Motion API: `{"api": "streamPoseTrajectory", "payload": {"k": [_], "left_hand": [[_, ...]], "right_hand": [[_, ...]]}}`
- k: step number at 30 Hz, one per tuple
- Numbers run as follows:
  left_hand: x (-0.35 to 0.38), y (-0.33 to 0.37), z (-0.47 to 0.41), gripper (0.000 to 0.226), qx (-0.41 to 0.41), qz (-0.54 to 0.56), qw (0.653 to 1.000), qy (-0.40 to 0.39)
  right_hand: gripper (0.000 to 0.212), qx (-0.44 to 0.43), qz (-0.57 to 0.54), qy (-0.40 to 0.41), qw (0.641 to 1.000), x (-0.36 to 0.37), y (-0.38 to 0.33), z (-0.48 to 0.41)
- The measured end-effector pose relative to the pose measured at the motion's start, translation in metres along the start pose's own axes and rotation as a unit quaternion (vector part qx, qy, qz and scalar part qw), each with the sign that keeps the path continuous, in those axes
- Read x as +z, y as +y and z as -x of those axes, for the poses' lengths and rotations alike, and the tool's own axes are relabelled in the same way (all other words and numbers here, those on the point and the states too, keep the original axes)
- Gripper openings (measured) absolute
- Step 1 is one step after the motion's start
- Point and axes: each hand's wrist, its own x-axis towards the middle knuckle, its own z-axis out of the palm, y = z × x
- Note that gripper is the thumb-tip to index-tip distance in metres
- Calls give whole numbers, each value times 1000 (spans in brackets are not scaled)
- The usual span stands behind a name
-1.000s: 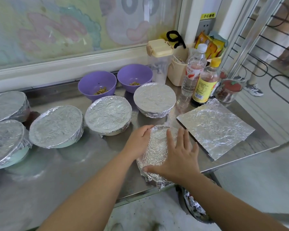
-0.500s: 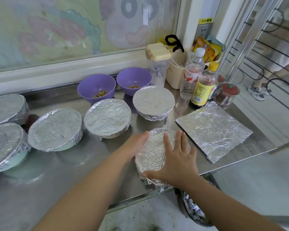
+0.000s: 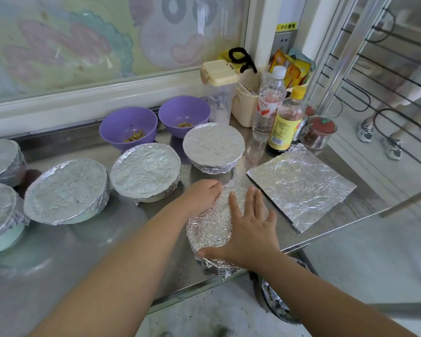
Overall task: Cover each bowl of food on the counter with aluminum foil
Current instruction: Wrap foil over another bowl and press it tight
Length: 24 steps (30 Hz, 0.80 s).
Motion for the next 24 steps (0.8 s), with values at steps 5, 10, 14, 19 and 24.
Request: {"api": "streamPoseTrajectory", "payload": {"k": [5, 10, 14, 19, 24], "left_hand": [[-4, -6, 4, 44, -76, 134, 988, -34], [4, -9, 34, 36, -82, 212, 971, 71], [38, -22, 65, 32, -73, 353, 907, 216], [42, -4, 73, 28, -129, 555, 798, 197], [43, -1, 75, 33, -171, 592, 763, 194]], "right_hand": [[151, -3, 9, -4, 1000, 0, 1, 0], [152, -4, 4, -3, 1000, 1, 2, -1], [151, -2, -1, 3, 1000, 2, 2, -2], [150, -2, 8, 4, 1000, 1, 2, -2], [151, 5, 7, 6, 1000, 0, 1, -2]]}}
